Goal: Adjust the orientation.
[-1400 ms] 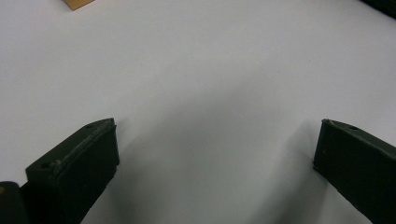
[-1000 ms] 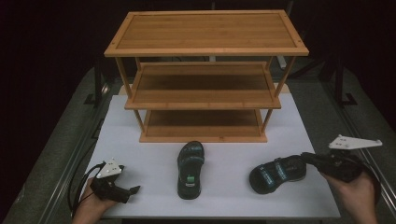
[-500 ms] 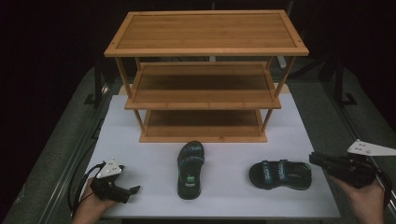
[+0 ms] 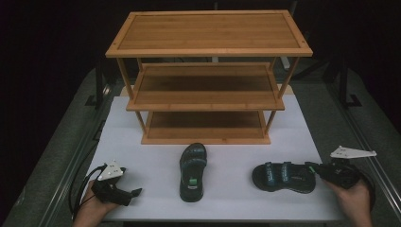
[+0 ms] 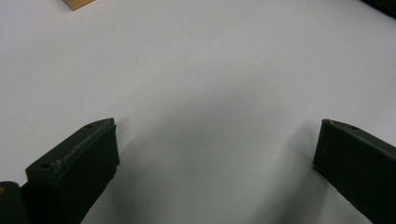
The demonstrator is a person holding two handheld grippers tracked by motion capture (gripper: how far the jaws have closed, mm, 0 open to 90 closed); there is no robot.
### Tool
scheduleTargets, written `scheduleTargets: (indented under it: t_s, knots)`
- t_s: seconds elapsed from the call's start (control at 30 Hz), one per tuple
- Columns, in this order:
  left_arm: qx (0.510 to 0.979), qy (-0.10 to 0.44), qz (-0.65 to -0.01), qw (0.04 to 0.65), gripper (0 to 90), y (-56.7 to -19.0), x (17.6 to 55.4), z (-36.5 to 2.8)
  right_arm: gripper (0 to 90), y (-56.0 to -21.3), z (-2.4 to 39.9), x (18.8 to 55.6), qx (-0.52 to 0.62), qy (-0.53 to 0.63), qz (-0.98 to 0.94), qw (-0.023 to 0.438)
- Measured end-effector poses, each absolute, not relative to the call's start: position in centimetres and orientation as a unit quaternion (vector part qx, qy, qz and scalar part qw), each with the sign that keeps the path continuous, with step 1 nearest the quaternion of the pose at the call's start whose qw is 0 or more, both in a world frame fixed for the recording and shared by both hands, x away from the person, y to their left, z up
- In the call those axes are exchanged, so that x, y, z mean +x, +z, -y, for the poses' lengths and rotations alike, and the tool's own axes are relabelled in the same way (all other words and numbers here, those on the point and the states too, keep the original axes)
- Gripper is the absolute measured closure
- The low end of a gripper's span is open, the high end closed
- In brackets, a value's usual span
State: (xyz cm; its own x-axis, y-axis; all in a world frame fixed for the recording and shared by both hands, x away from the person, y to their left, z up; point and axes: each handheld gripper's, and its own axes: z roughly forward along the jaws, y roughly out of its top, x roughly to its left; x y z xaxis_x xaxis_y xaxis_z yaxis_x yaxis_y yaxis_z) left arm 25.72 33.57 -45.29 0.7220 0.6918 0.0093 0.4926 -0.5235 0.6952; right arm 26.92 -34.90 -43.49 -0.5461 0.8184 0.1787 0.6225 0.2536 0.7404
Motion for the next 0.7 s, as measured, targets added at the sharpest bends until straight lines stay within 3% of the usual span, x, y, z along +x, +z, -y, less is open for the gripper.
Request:
scheduleTargets:
  t_s: [0.7]
  knots:
    - [0.861,0.144,-0.344,0.346,0.0,-45.3,25.7,-33.6,89.6,-43.4,33.8,20.8,0.430,0.405,-0.800,0.104]
